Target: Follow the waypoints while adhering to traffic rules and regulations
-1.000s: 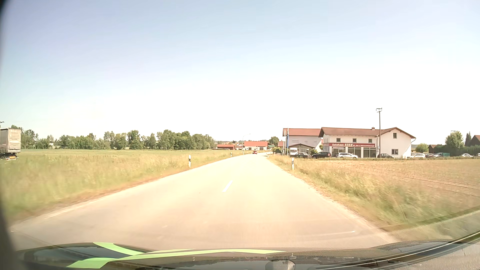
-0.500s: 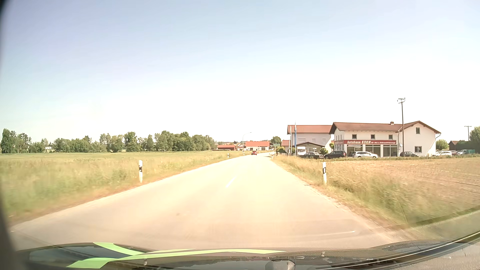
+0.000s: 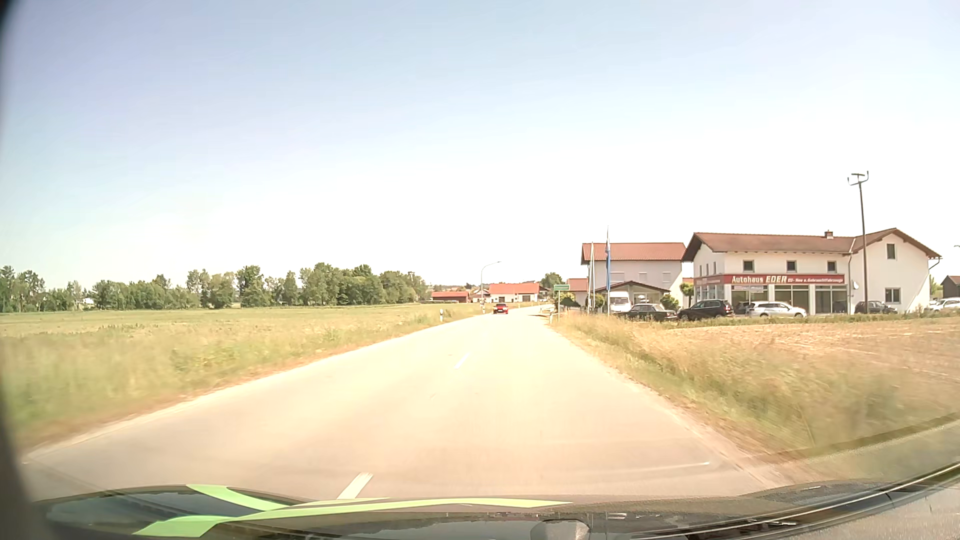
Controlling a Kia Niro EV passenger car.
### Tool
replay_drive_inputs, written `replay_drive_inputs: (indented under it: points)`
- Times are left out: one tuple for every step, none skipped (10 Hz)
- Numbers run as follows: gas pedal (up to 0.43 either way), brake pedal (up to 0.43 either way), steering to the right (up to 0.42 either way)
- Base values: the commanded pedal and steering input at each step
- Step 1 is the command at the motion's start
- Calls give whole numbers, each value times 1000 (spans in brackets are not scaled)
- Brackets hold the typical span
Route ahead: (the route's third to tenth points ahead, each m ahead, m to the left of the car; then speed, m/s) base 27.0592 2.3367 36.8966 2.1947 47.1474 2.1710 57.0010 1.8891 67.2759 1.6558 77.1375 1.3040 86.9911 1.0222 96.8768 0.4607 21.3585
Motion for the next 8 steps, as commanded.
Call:
replay_drive_inputs:
  points:
    - [209,0,-1]
    - [220,0,-1]
    - [220,0,0]
    - [209,0,0]
    - [197,0,0]
    - [197,0,0]
    - [189,0,0]
    - [189,0,0]
